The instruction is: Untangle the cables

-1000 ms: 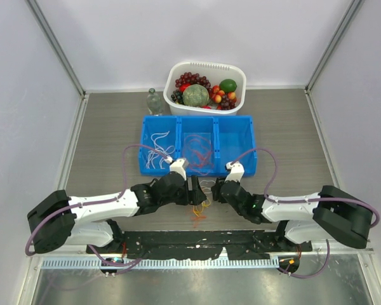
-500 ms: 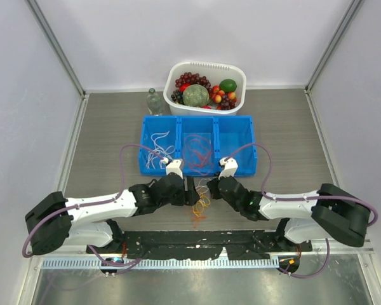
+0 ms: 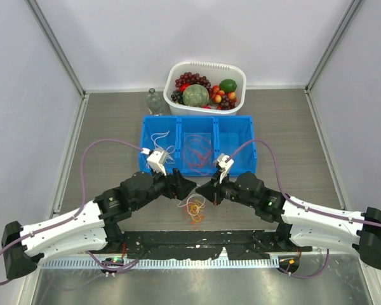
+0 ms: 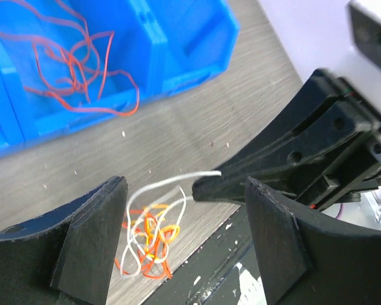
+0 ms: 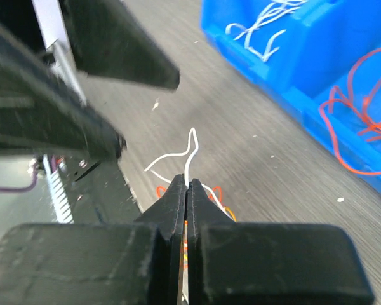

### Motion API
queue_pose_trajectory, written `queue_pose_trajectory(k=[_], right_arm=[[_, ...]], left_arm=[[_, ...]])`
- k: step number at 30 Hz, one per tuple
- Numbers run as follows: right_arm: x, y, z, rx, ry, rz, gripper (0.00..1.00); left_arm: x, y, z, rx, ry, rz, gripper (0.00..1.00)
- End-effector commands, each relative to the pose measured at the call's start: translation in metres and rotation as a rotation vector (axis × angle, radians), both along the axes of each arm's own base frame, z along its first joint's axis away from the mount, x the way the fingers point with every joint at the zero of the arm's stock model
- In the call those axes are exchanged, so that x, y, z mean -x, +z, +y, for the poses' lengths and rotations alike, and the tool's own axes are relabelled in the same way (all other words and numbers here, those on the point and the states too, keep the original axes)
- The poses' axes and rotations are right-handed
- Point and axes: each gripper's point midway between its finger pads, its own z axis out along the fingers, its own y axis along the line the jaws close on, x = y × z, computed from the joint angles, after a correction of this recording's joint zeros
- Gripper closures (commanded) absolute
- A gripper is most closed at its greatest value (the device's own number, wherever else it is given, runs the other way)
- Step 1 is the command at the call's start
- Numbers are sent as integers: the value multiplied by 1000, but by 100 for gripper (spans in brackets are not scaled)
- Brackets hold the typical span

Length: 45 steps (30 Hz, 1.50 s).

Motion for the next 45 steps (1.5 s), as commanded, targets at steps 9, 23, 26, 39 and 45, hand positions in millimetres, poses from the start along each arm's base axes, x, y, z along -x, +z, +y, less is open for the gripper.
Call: queue_pose_trajectory(k=[9,23,26,39,45], right_arm=[[43,48,12,-116,268,-70,99],[42,60,0,-143,227,-93,100],[42,59,0,-143,228,-94,99],[30,29,16,-139,179,-3,71],[29,12,35,-174,199,53,64]], left_arm=[[37,30,-15,12,-328,-192,28],[57,12,-23,-2,-444,-123,47],[57,11,-24,-4,-446,-122,58],[45,59,-21,18,-375,-159,100],[50,102,-21,101,-382,-199,100]])
